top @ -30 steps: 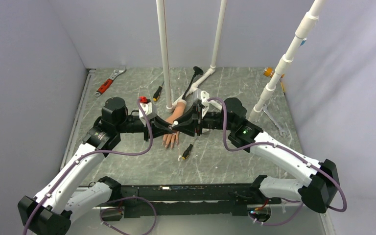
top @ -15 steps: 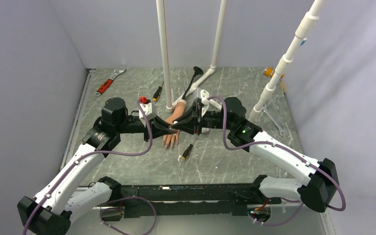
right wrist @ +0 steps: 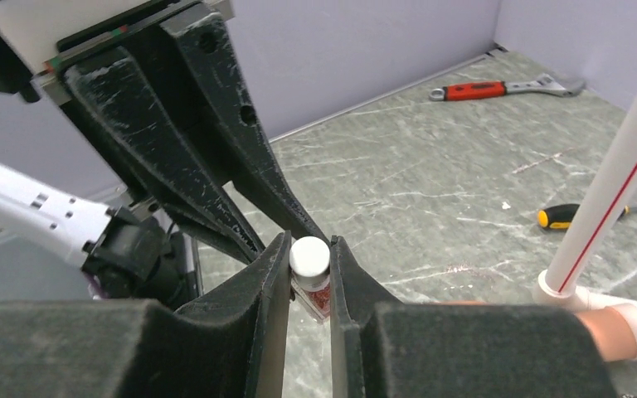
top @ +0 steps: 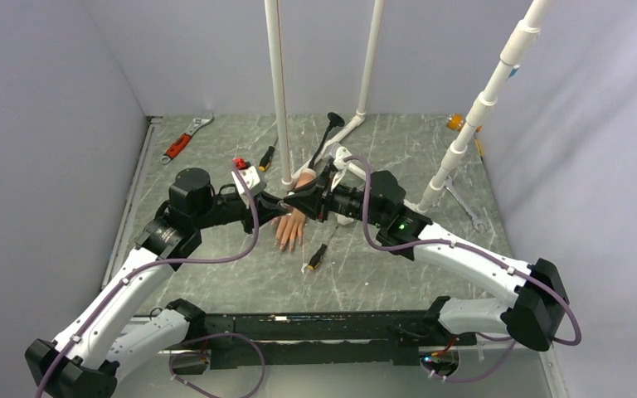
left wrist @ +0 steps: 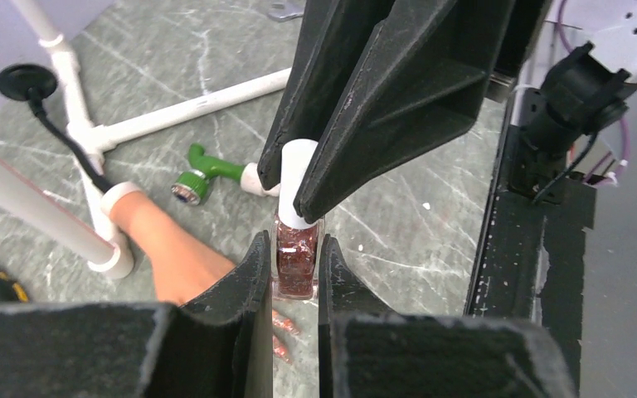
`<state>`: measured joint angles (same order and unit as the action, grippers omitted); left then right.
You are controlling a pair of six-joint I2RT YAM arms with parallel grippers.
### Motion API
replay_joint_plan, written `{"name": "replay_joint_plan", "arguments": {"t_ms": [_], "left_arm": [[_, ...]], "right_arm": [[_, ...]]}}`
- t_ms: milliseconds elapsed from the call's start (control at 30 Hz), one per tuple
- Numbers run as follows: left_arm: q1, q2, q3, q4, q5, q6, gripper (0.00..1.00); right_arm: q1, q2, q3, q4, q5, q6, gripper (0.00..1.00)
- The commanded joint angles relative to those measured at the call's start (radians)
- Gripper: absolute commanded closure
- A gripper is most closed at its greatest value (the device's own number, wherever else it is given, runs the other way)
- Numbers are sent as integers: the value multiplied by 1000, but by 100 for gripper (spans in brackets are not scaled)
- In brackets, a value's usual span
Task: Paint the nails
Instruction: Screw the nail polish bottle.
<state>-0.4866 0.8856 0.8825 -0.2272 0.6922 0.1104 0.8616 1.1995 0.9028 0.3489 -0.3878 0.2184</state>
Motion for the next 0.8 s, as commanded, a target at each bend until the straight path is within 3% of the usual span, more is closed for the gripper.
{"name": "replay_joint_plan", "arguments": {"t_ms": [0, 233, 400, 433, 533, 567, 633, 767], "left_arm": [[14, -21, 13, 70, -225, 6, 100], [14, -8, 24, 52, -262, 8, 100], [14, -11, 22, 52, -276, 11, 100], [15, -10, 23, 50, -275, 10, 100], [14, -11, 23, 48, -266, 12, 100], [14, -12, 24, 49, -262, 11, 100], [15, -17, 21, 51, -256, 11, 100], [15, -15, 23, 49, -253, 13, 100]], "right_arm": [[68, 14, 39, -6, 87, 68, 100], [116, 50, 91, -72, 248, 85, 100], [127, 67, 131, -120, 283, 107, 100], [126, 66, 135, -127, 287, 110, 94], [127, 39, 137, -139, 307, 105, 49], [128, 25, 135, -136, 308, 102, 39], [124, 0, 133, -143, 305, 89, 29], [101, -45, 132, -156, 268, 61, 24]]}}
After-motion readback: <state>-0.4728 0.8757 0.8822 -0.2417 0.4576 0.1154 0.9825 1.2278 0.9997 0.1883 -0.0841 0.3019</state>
